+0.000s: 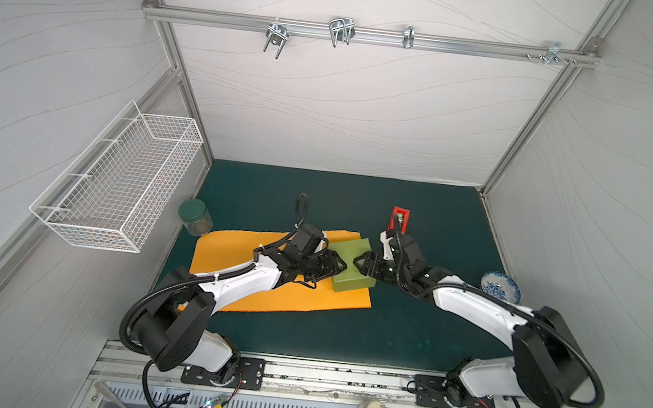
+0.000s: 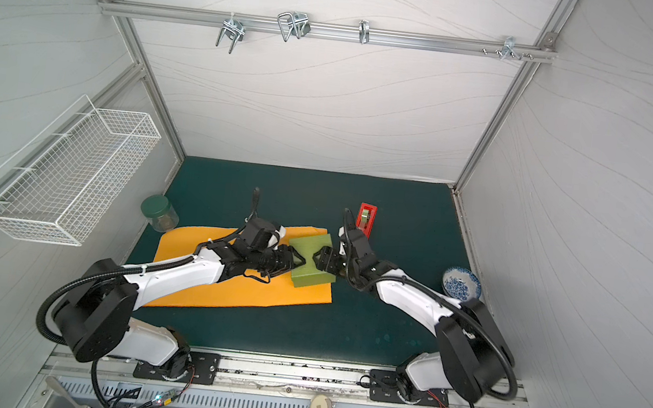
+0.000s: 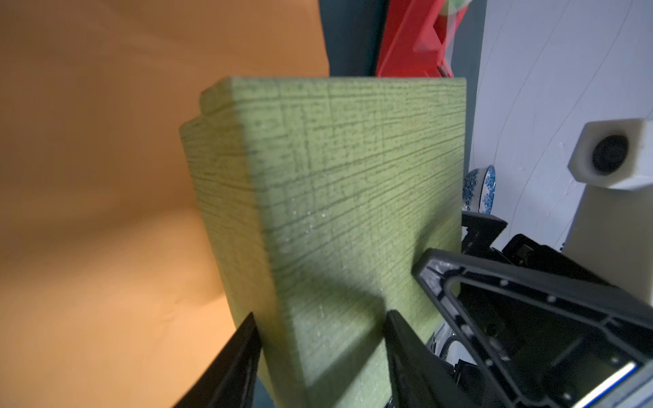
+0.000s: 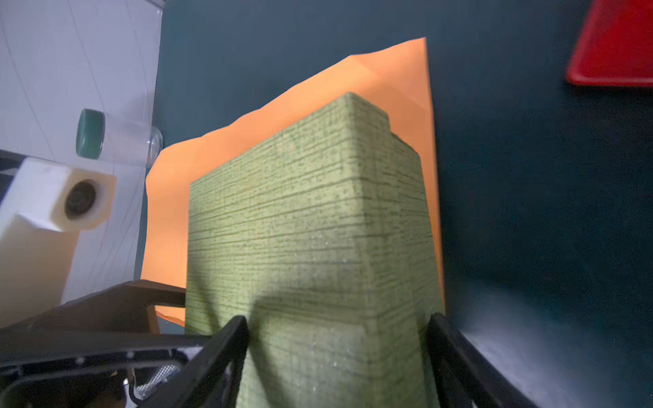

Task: Wrap the gift box in paper
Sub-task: 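Lift the green box with both grippers and set it onto the orange paper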

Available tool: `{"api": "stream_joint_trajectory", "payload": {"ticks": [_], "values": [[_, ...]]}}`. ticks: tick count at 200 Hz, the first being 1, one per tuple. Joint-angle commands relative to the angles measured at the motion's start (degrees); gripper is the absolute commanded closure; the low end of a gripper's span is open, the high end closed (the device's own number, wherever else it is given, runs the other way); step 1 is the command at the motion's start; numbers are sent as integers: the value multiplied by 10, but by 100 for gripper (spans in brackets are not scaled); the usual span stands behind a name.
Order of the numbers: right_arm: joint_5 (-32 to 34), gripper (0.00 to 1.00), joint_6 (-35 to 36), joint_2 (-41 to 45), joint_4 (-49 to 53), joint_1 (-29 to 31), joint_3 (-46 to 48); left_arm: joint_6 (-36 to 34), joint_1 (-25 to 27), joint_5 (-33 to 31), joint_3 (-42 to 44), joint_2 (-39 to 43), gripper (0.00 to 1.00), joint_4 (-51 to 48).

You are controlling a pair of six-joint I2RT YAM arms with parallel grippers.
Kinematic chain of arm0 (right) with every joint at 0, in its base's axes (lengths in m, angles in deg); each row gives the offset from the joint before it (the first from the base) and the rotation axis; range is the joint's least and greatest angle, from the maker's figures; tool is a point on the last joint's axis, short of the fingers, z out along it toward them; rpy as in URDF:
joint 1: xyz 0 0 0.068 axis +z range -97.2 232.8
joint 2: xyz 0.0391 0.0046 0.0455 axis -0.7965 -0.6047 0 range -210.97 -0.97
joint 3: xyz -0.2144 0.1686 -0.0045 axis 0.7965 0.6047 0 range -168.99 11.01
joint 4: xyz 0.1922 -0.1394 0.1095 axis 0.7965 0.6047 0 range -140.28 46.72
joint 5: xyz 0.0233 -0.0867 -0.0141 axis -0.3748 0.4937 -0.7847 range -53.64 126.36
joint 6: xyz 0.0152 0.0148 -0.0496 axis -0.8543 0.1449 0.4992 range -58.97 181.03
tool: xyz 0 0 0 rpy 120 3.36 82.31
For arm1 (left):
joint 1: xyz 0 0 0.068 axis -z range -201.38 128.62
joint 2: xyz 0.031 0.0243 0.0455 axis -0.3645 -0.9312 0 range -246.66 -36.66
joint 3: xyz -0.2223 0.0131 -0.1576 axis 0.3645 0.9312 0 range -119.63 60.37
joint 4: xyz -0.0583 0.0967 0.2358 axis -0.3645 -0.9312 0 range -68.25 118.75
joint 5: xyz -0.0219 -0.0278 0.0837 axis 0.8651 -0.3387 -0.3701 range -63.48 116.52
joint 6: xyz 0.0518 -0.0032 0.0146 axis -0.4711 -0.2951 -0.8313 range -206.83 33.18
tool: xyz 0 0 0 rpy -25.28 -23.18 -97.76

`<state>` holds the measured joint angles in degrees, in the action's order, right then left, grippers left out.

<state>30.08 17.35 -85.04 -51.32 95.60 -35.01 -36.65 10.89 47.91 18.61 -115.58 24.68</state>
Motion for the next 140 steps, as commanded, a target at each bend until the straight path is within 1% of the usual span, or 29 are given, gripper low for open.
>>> {"api": "stream_joint_trajectory", "payload": {"ticks": [1, 28, 50, 63, 77, 86, 107, 140], "values": [[-66, 20, -19, -69, -84, 63, -71, -20, -33, 48, 17, 59, 43, 60], [-68, 19, -19, -166, -77, 106, -161, -39, -108, 47, 62, 130, 43, 9], [-79, 19, -30, -231, -80, 132, -217, -61, -166, 36, 92, 185, 42, -34], [-82, 19, -36, -255, -76, 141, -241, -76, -200, 28, 101, 207, 41, -58], [-82, 17, -37, -272, -73, 148, -256, -88, -236, 18, 109, 218, 38, -77], [-79, 14, -34, -272, -65, 147, -257, -89, -254, 11, 112, 217, 37, -81], [-66, 10, -12, -246, -47, 139, -238, -85, -269, -3, 116, 207, 33, -77], [-51, 4, 41, -146, 7, 116, -154, -81, -271, -53, 115, 216, 26, -85]]}}
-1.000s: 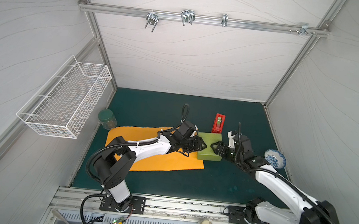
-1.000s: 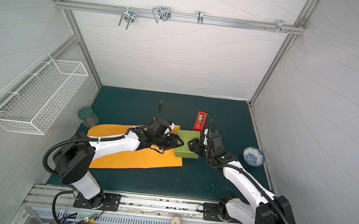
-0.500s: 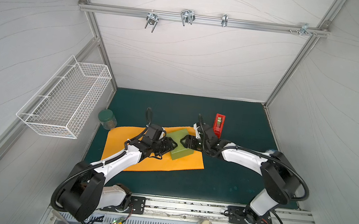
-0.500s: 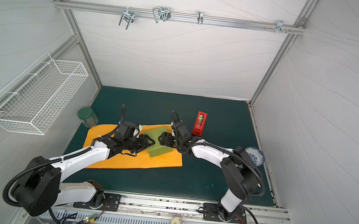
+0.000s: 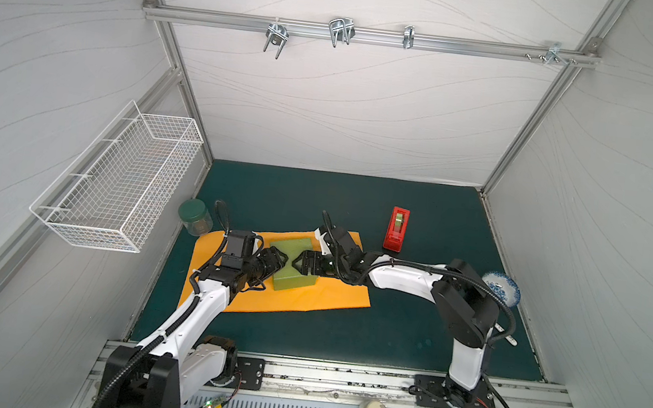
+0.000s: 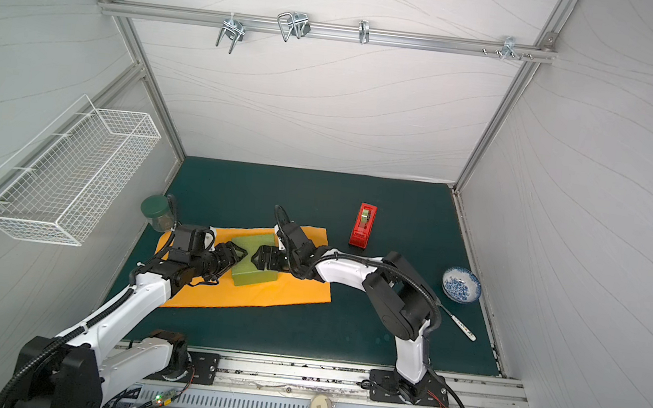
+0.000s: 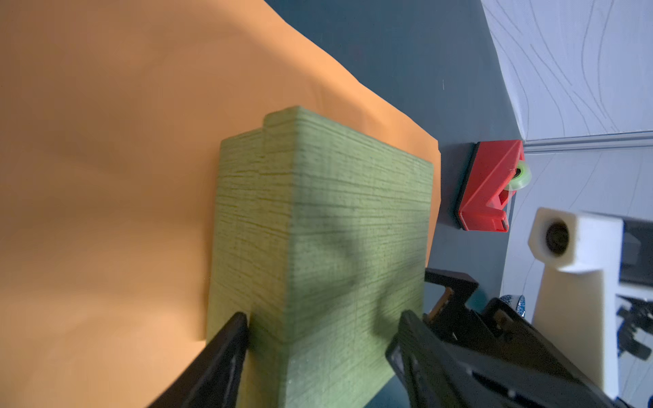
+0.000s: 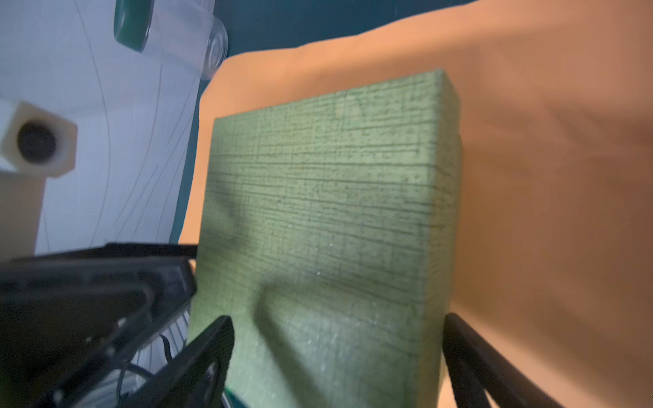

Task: Wrap the gift box in paper

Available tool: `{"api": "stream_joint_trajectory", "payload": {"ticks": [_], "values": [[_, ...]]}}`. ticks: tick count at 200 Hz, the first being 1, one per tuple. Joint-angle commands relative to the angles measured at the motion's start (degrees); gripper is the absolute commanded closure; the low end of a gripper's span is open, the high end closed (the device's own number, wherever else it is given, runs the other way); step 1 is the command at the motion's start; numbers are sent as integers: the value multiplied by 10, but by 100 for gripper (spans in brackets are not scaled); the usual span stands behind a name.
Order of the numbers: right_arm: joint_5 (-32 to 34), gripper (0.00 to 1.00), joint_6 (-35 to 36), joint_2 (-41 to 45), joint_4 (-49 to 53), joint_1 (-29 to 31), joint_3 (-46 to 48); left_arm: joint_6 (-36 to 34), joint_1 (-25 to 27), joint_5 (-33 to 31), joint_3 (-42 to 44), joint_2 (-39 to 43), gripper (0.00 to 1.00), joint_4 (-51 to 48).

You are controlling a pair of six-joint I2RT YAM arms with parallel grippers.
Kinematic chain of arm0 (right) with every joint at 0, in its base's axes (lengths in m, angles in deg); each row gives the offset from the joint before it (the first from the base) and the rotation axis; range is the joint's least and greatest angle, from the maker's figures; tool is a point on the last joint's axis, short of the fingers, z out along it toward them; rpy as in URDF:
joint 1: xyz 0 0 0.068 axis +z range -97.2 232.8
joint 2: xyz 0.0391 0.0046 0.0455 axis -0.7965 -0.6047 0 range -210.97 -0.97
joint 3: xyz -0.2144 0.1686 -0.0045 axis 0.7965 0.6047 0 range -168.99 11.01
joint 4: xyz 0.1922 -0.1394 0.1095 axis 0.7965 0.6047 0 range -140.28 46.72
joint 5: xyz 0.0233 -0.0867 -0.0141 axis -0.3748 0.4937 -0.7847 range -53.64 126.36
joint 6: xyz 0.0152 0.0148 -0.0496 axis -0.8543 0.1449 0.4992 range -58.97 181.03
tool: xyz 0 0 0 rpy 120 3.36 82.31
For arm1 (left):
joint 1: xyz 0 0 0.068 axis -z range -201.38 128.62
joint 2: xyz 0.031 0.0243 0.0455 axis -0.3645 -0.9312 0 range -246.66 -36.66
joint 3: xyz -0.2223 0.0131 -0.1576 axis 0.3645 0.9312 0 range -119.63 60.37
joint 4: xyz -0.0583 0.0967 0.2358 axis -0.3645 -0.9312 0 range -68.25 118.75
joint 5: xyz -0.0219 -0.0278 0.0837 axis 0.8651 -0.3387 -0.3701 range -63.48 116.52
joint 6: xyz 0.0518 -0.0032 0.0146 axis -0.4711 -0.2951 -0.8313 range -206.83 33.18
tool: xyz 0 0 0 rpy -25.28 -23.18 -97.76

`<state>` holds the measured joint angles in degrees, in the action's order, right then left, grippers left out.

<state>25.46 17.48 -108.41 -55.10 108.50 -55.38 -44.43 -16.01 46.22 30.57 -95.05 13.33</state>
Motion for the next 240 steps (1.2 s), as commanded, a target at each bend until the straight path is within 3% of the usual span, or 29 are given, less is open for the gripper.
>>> {"api": "stream_joint_trajectory", "payload": {"ticks": [1, 41, 81, 137, 195, 240], "values": [[-4, 4, 42, 92, 47, -14, 51, -3, -2, -37, -6, 13, 26, 29], [10, 4, 108, 267, 200, -80, 199, -12, -4, -87, -1, 60, 22, 24], [-35, 13, 66, 346, 255, -90, 293, -16, -4, -68, 4, 85, 22, 29], [-13, 17, 19, 327, 199, -97, 320, -13, -3, -60, -5, 101, 22, 22], [-48, 21, -35, 266, 88, -121, 338, -12, -3, -51, 1, 101, 23, 30], [-49, 30, -99, 250, 9, -124, 372, -10, -3, -52, 11, 106, 23, 36]]}}
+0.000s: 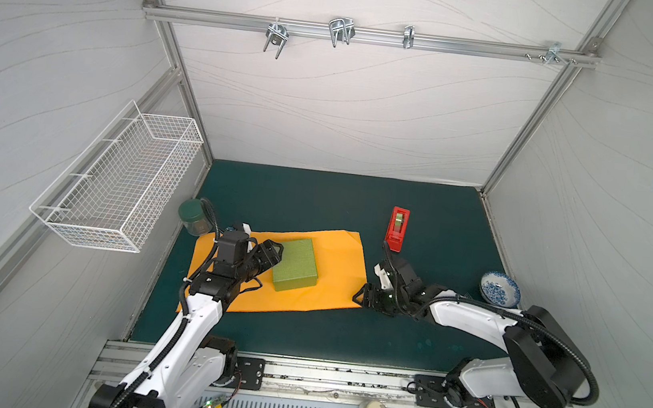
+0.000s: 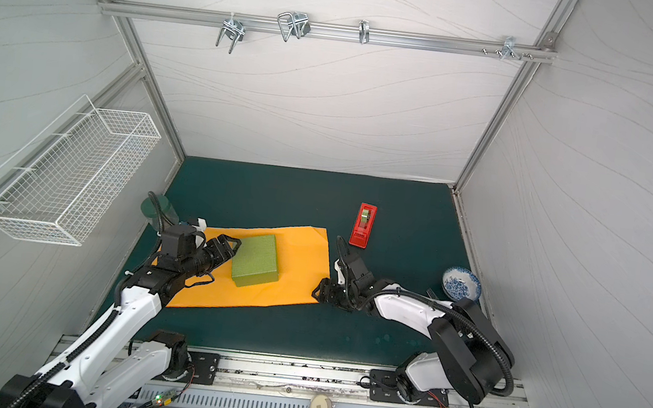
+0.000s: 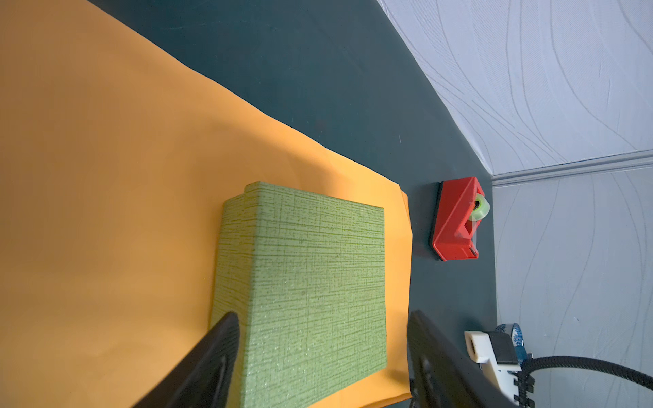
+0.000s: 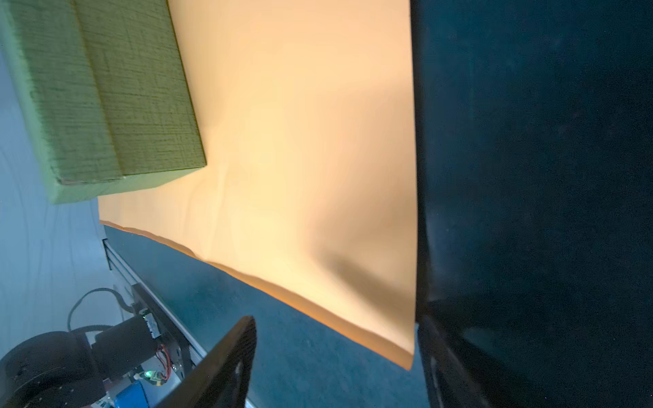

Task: Wrap the gift box in paper

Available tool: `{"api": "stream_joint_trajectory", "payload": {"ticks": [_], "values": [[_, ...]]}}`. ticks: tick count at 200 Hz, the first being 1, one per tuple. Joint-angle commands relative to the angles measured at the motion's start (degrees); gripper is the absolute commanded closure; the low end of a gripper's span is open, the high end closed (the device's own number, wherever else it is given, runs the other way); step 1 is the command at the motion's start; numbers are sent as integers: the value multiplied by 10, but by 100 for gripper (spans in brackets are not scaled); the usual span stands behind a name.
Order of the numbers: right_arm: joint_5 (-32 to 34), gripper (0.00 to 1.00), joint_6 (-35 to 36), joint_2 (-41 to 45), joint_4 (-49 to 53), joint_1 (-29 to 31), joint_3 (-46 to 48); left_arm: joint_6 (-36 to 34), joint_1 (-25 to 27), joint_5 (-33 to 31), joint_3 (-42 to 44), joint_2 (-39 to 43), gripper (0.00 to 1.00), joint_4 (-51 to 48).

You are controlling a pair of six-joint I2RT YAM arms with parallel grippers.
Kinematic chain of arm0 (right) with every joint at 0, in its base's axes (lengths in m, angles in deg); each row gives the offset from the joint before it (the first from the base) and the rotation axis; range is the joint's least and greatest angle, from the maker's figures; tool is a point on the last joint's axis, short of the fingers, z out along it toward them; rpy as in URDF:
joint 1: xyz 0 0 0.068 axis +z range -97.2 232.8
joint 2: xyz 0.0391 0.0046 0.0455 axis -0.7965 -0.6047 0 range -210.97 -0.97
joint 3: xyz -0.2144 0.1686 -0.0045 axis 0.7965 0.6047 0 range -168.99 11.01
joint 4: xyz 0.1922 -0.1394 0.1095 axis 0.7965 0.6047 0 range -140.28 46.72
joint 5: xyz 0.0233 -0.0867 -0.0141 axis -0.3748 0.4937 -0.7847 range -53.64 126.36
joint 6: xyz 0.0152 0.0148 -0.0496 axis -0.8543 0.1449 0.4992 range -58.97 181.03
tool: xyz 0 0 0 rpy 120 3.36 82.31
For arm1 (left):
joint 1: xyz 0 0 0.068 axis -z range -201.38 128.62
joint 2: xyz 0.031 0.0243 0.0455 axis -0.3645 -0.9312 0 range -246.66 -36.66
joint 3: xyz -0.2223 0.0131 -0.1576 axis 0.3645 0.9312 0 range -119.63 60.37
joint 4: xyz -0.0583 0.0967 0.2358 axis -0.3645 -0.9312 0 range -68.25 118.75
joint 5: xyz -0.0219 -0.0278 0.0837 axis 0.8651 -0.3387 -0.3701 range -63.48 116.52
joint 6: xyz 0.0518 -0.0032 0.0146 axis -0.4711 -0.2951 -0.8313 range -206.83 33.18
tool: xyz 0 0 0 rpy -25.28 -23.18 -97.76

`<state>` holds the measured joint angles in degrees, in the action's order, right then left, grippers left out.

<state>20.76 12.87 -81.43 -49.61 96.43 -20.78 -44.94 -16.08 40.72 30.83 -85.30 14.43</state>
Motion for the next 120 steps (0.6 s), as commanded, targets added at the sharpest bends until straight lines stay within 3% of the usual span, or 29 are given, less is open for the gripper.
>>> {"api": "stream_joint_trajectory", "payload": {"ticks": [1, 61, 120], "values": [[-2, 31, -55, -20, -48, -4, 27, -6, -2, 4, 8, 8, 23, 25], [30, 51, -109, 0, -107, -3, 57, -7, -3, 2, 8, 11, 23, 22], [56, 87, -75, 5, -92, -8, 53, 6, -3, 19, 4, 16, 23, 29]]}}
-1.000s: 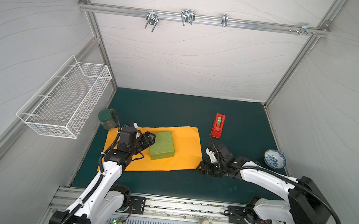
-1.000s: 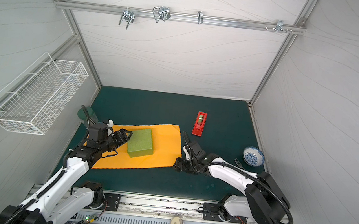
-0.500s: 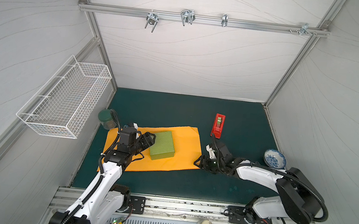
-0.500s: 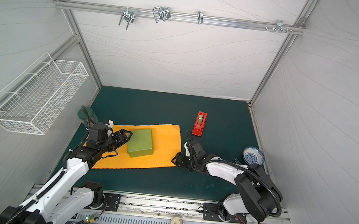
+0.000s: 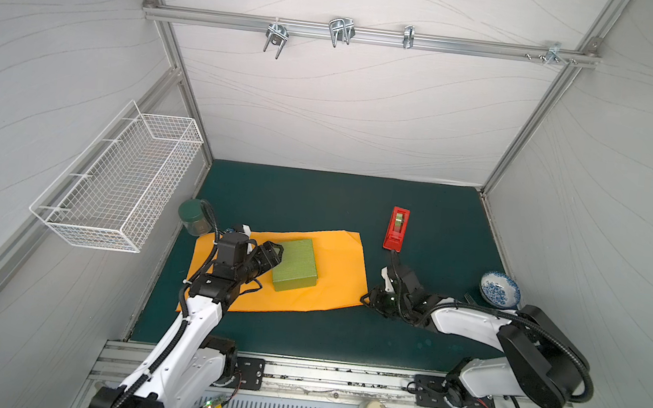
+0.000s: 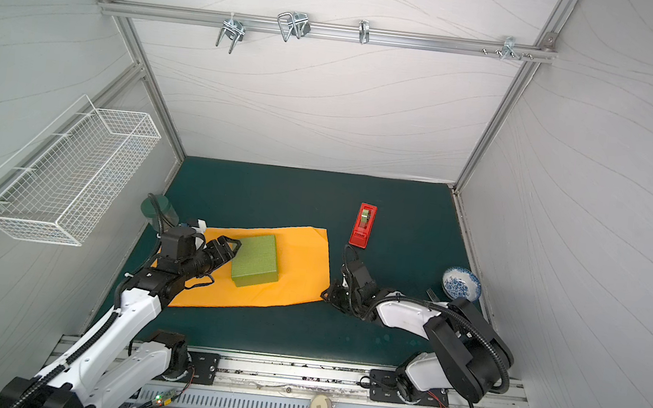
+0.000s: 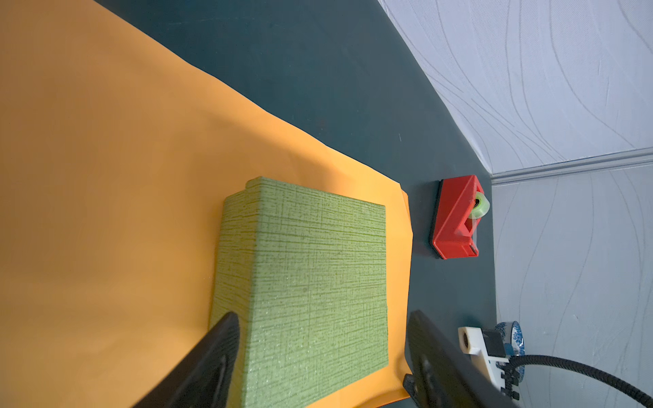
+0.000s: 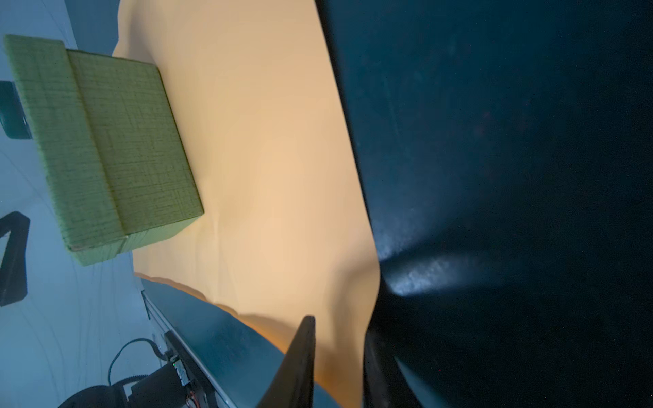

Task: Wrap the gift box in paper

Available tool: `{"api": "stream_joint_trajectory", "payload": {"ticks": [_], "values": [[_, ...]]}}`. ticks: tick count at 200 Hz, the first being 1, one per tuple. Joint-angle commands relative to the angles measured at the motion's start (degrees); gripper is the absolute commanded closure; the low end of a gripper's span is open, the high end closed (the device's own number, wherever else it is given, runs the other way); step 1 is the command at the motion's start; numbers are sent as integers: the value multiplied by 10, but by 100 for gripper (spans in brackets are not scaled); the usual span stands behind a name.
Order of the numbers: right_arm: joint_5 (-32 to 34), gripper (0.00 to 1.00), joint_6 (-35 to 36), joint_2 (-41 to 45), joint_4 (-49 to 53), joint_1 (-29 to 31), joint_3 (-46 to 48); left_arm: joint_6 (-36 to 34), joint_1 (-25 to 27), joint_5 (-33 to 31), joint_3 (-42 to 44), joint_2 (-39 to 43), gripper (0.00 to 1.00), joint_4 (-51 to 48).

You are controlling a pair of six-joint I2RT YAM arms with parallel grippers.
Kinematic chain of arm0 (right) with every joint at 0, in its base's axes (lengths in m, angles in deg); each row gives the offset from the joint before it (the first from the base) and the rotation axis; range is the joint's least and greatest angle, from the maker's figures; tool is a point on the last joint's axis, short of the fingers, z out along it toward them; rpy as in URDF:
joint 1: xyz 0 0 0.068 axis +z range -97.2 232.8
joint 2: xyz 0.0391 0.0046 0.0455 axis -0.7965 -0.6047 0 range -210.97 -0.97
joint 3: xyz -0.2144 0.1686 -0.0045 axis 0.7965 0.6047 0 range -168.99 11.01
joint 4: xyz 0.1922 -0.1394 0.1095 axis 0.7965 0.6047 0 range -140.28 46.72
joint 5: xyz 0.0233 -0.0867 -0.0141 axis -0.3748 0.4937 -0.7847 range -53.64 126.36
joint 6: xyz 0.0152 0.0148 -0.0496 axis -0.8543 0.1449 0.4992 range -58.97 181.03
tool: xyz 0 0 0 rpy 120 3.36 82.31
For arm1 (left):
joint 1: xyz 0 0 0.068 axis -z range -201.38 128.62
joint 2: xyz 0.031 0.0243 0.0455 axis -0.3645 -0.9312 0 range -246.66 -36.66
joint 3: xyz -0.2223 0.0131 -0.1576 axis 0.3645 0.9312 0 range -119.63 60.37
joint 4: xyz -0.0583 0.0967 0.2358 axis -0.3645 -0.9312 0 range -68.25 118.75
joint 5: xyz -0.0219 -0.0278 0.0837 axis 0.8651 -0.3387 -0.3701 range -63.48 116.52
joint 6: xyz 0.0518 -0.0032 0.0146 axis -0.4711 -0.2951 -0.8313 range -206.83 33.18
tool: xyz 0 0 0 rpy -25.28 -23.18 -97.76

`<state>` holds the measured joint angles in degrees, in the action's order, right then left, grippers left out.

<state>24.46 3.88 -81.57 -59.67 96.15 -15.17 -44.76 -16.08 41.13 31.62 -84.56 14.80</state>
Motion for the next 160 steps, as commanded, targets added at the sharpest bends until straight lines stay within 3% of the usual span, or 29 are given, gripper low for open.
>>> {"api": "stream_joint_trajectory", "payload": {"ticks": [1, 37, 84, 119, 160], "values": [[19, 87, 17, 6, 9, -6, -3, 5, -3, 16, -4, 9, 24, 25], [-5, 100, 79, 9, 39, -53, -2, 1, -2, 47, -21, 6, 25, 1], [-46, 100, 139, 78, 106, -165, 31, -1, 16, 88, -6, -16, 25, 12], [-65, 100, 164, 160, 169, -245, 56, 22, 35, 60, 20, -22, 25, 47], [-54, 100, 163, 251, 225, -263, 70, 31, 33, 38, -12, -150, 29, 95]]}}
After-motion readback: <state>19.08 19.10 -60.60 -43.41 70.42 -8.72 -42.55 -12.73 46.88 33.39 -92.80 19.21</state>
